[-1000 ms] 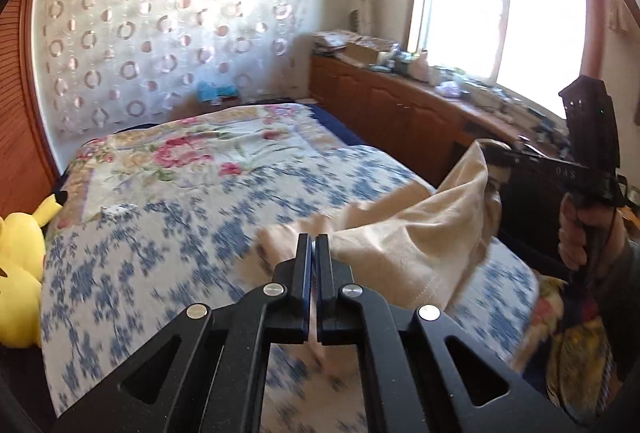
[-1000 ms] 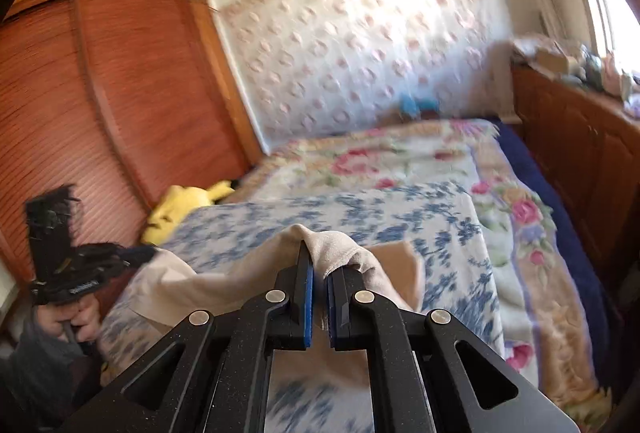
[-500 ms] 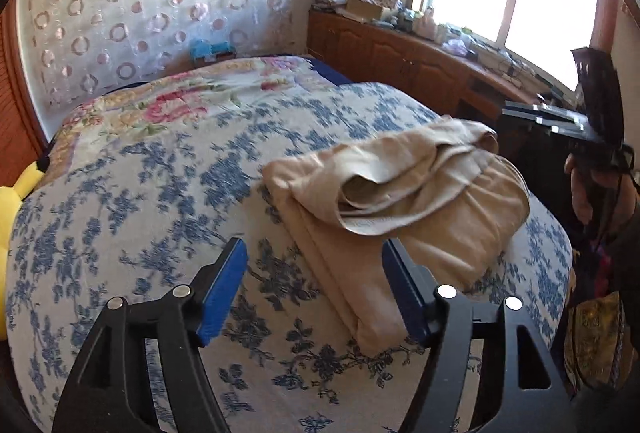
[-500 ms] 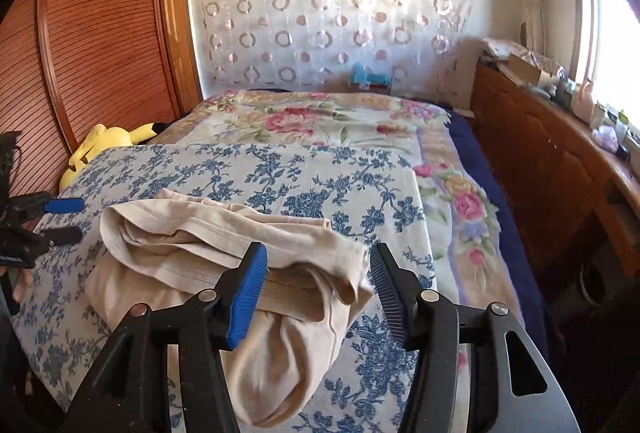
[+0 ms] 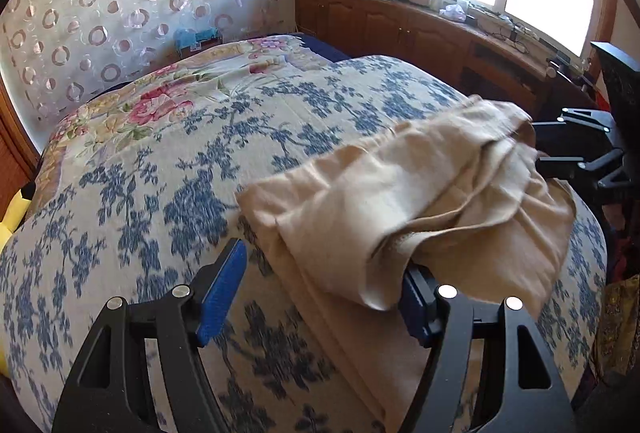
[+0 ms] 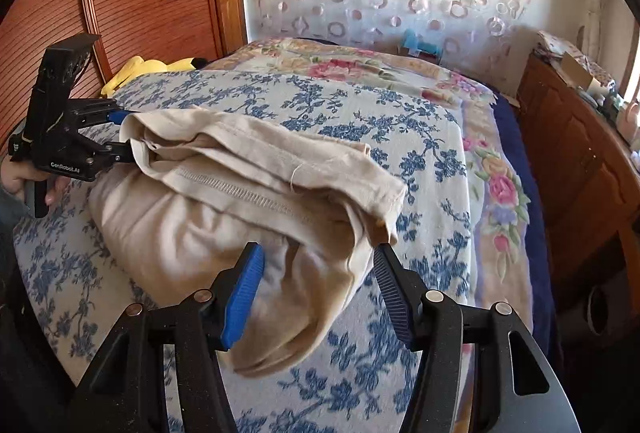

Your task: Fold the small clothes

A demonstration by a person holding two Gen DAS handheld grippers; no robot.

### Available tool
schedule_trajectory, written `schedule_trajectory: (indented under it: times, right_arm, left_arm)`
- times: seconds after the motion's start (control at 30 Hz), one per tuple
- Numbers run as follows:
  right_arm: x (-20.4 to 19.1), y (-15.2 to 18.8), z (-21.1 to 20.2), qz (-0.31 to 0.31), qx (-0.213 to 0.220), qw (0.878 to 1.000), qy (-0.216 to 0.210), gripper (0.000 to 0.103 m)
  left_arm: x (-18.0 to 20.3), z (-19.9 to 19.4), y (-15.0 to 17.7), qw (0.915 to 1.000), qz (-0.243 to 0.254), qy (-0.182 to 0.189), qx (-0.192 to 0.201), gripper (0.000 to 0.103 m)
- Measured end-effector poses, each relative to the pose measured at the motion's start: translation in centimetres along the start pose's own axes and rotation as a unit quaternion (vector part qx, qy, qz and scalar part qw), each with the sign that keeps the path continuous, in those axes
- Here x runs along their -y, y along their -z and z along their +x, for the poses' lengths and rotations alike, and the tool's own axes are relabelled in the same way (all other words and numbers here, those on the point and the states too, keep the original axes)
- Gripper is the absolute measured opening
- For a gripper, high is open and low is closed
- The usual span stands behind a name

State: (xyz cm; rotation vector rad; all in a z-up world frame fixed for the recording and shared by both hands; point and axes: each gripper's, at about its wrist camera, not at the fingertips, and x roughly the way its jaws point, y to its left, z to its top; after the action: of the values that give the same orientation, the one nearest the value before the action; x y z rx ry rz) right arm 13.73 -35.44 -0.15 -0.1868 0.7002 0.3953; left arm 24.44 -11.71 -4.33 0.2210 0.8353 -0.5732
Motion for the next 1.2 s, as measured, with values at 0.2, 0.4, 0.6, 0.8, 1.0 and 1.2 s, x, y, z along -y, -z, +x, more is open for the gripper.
schedule_trajectory:
  times: [0.2, 0.4, 0.6, 0.8, 1.0, 1.2]
  right_arm:
    - [2.2, -3.4, 2.8, 0.017, 0.026, 1.000, 0.003, 0.059]
    - [5.0, -5.7, 6.3, 0.080, 0.048, 0.995, 0.047, 0.059]
    - [4.0, -4.4, 4.6, 0.093, 0.050, 0.994, 0.012, 0.059]
    - [4.4, -1.5, 3.5, 0.139, 0.002, 0.989, -0.045, 0.059]
    - [3.8, -1.1, 5.8, 0.155, -0.027, 0.985, -0.065, 0.064]
    - [3.4, -1.7, 7.0, 0.150, -0.041, 0.985, -0.078, 0.065]
  left_arm:
    - [-2.4, 1.3, -2.0, 0.9985, -0.029, -0.042, 0.023, 0.071]
    - [-4.7, 1.4, -2.0, 0.9955, -0.062, -0.065, 0.031, 0.071]
    - [-4.2, 0.4, -1.1, 0.9968, -0.060, -0.042, 0.030, 0.071]
    - [-2.8, 0.8, -0.1, 0.9989, -0.046, -0.012, 0.003, 0.071]
    - [-2.9, 1.6, 0.7, 0.9970, -0.075, 0.016, -0.014, 0.071]
    - [-2.2, 1.6, 0.6, 0.9950, -0.084, 0.053, -0.015, 0.040]
